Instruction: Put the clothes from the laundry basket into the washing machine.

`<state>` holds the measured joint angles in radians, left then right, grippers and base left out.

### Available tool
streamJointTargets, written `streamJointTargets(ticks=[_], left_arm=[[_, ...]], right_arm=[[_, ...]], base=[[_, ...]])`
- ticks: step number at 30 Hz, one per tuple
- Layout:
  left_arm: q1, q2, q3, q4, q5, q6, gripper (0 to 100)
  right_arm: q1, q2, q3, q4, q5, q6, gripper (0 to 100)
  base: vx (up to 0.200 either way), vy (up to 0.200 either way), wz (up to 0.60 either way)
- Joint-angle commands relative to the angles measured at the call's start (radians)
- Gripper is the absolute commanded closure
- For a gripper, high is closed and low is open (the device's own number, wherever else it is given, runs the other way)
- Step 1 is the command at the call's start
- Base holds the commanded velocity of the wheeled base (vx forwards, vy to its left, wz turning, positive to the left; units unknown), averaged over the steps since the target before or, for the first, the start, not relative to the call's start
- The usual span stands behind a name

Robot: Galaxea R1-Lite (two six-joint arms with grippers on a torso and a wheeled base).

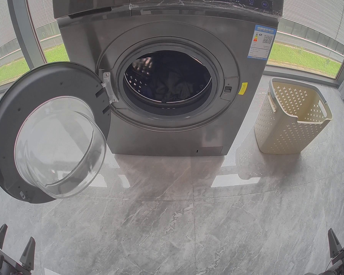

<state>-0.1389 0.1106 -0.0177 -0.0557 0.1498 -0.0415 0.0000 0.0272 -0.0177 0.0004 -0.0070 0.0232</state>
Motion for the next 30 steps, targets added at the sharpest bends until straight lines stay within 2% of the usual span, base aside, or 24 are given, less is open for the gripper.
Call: streamJointTargets(ticks=[1,2,3,4,5,7,18,24,30], left_arm=[[0.110,-0.042,0.018,0.002,-0.053,0.014,0],[0.140,-0.095,0.018,0.033,-0.122,0.035,0],[0.148,-0.111,0.018,0.057,-0.165,0.043,0],[0.140,-0.111,0.012,0.079,-0.171,0.051,0],[0.140,-0.100,0.015,0.073,-0.148,0.048,0],[0.137,-0.109,0.018,0.057,-0.134,0.045,0],[0.137,-0.109,0.018,0.056,-0.144,0.043,0],[0.137,-0.109,0.018,0.056,-0.145,0.041,0],[0.137,-0.109,0.018,0.056,-0.145,0.041,0]], right_arm=[[0.002,-0.027,0.016,0.003,-0.004,-0.002,0],[0.002,-0.027,0.016,0.001,-0.002,-0.009,0],[0.002,-0.027,0.016,0.001,0.004,-0.008,0],[0.002,-0.027,0.016,0.001,0.002,-0.009,0],[0.002,-0.027,0.016,0.001,0.004,-0.009,0],[0.002,-0.027,0.016,0.001,0.004,-0.011,0],[0.002,-0.027,0.016,0.001,0.004,-0.009,0],[0.002,-0.027,0.016,0.001,0.002,-0.009,0],[0.002,-0.027,0.016,0.001,0.004,-0.009,0]], base=[[0.000,0.000,0.00],[0.000,0.000,0.00],[0.000,0.000,0.00],[0.000,0.000,0.00],[0.000,0.000,0.00],[0.000,0.000,0.00],[0.000,0.000,0.00],[0.000,0.200,0.00],[0.000,0.000,0.00]])
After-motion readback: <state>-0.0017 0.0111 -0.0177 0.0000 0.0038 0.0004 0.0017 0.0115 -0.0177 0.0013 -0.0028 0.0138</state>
